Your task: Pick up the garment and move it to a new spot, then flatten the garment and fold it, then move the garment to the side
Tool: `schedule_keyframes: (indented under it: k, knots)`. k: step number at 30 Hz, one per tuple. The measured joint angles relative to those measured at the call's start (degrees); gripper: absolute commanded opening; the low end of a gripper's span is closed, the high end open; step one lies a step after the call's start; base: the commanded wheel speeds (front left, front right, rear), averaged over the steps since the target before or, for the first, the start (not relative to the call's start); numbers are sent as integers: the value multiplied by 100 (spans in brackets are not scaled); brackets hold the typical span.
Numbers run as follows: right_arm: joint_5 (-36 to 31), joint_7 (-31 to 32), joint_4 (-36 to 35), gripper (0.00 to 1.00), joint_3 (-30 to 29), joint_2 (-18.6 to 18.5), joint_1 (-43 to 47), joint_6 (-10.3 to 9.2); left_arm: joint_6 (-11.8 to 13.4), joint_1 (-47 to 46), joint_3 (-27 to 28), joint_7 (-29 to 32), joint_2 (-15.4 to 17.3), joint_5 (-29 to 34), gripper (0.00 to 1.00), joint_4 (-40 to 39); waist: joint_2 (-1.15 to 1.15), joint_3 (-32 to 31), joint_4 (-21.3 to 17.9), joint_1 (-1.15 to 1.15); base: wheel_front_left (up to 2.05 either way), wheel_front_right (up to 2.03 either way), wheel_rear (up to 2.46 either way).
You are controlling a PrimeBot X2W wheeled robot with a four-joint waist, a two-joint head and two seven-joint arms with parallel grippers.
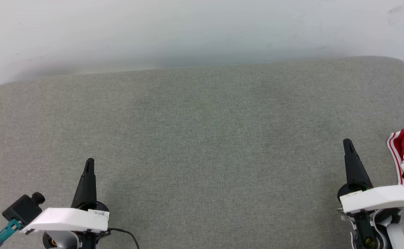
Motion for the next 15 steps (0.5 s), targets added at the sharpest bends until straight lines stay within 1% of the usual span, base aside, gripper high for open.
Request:
schedule_keyframes:
  k: [15]
  knots:
    - [1083, 252, 68, 0, -48, -16, 33, 0, 0, -52, -4, 257, 1, -1057, 0, 190, 0, -94, 36, 0, 0, 0, 0]
